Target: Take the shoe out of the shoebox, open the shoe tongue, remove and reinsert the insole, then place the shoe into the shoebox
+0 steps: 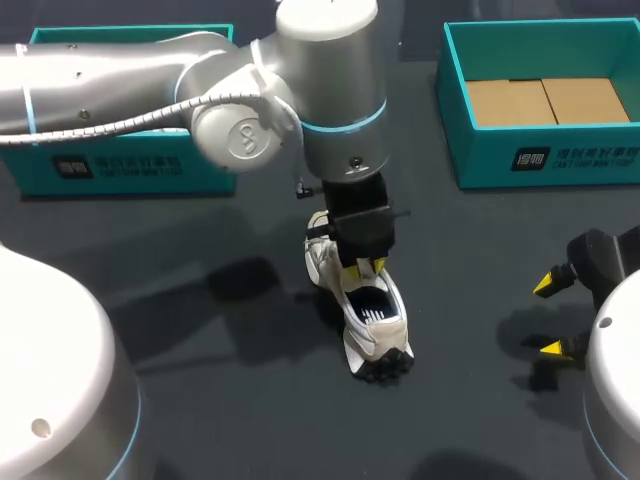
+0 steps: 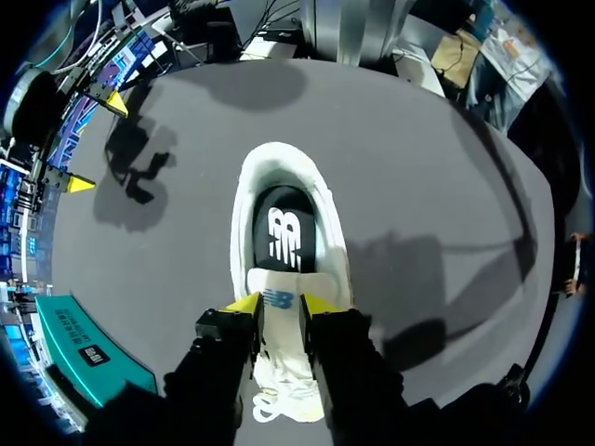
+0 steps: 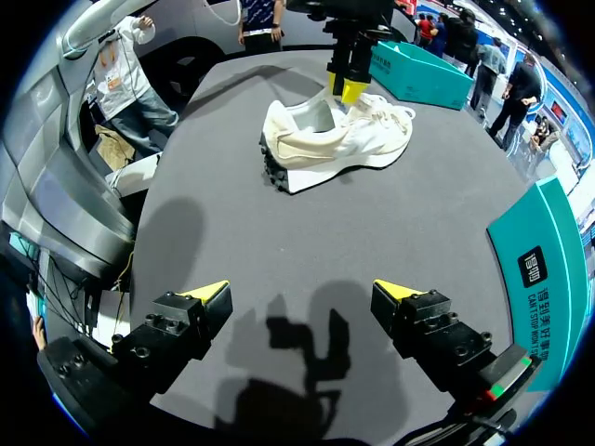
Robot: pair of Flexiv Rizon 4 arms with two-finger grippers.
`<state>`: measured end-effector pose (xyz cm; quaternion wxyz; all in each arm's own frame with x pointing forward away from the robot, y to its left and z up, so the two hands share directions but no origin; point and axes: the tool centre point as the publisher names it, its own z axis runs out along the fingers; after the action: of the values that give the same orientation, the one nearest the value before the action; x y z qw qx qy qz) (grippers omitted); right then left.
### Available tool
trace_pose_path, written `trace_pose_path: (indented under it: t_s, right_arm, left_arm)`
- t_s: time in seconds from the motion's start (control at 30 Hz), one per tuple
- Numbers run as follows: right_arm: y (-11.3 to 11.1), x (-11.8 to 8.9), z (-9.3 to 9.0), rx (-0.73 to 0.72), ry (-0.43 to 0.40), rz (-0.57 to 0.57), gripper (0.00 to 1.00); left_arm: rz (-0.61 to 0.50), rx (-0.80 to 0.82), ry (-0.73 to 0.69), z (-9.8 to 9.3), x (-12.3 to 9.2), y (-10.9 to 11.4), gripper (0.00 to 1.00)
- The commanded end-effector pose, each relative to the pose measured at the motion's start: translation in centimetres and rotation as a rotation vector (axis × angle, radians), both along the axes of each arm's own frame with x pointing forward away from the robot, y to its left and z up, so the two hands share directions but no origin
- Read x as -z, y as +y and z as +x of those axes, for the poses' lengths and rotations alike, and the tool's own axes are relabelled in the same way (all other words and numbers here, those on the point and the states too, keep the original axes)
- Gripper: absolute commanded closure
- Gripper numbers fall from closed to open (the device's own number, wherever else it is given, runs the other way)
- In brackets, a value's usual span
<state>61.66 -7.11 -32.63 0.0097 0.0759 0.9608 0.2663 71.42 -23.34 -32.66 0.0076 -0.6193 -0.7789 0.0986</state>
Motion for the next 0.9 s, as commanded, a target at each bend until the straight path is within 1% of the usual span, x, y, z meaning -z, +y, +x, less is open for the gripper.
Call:
trace_pose_path:
  t_s: [0.03,0.1,0.17,0.23,0.27,0.3,0.43,0.5,0.57,0.63,0.67,0.7,0.73,0.77,0.83,0.9]
  right_arm:
    - [0.0,-0.1,-0.2,0.001,-0.003,-0.001,0.0]
    - [0.0,-0.1,-0.2,0.001,-0.003,-0.001,0.0]
    - [0.0,-0.1,-0.2,0.001,-0.003,-0.001,0.0]
    - [0.0,-0.1,-0.2,0.001,-0.003,-0.001,0.0]
    - [0.0,-0.1,-0.2,0.001,-0.003,-0.001,0.0]
    - [0.0,-0.1,-0.2,0.001,-0.003,-0.001,0.0]
    - [0.0,-0.1,-0.2,0.001,-0.003,-0.001,0.0]
    - [0.0,-0.1,-0.2,0.001,-0.003,-0.001,0.0]
    - [0.0,-0.1,-0.2,0.001,-0.003,-0.001,0.0]
    - [0.0,-0.1,-0.2,0.001,-0.003,-0.001,0.0]
    - [0.0,-0.1,-0.2,0.001,-0.003,-0.001,0.0]
    - [0.0,-0.1,-0.2,0.001,-0.003,-0.001,0.0]
    - [0.0,-0.1,-0.2,0.001,-0.003,-0.001,0.0]
    - [0.0,-0.1,-0.2,0.001,-0.003,-0.001,0.0]
    - [0.0,-0.1,-0.2,0.001,-0.003,-0.001,0.0]
    - [0.0,-0.1,-0.2,0.001,-0.003,-0.001,0.0]
  left_arm:
    - [0.008,-0.014,0.009,-0.4,2.4,-0.6,0.74]
    - [0.013,-0.02,0.011,-0.4,3.4,-0.8,0.75]
    - [0.014,-0.024,0.027,-0.7,3.9,-0.9,0.75]
    - [0.014,-0.026,0.026,-0.9,4.0,-0.9,0.75]
    - [0.008,-0.031,0.026,-1.1,3.7,-0.7,0.75]
    - [-0.001,-0.033,0.021,-1.2,3.2,-0.5,0.75]
    - [-0.031,-0.038,-0.002,-1.9,0.3,0.5,0.72]
    - [-0.032,-0.057,-0.024,-2.2,-1.3,1.1,0.68]
    - [-0.027,-0.088,-0.03,-2.3,-2.6,1.6,0.61]
    - [-0.03,-0.117,-0.035,-2.5,-3.5,1.9,0.58]
    - [-0.03,-0.148,-0.035,-2.6,-4.0,2.1,0.51]
    - [-0.026,-0.18,-0.038,-2.8,-4.2,2.1,0.35]
    - [-0.02,-0.197,-0.033,-3.0,-4.5,2.2,0.11]
    - [-0.021,-0.241,-0.026,-3.2,-4.8,2.3,0.0]
    - [-0.01,-0.28,-0.04,-3.6,-5.4,2.6,0.0]
    - [-0.01,-0.28,-0.04,-3.6,-5.4,2.6,0.0]
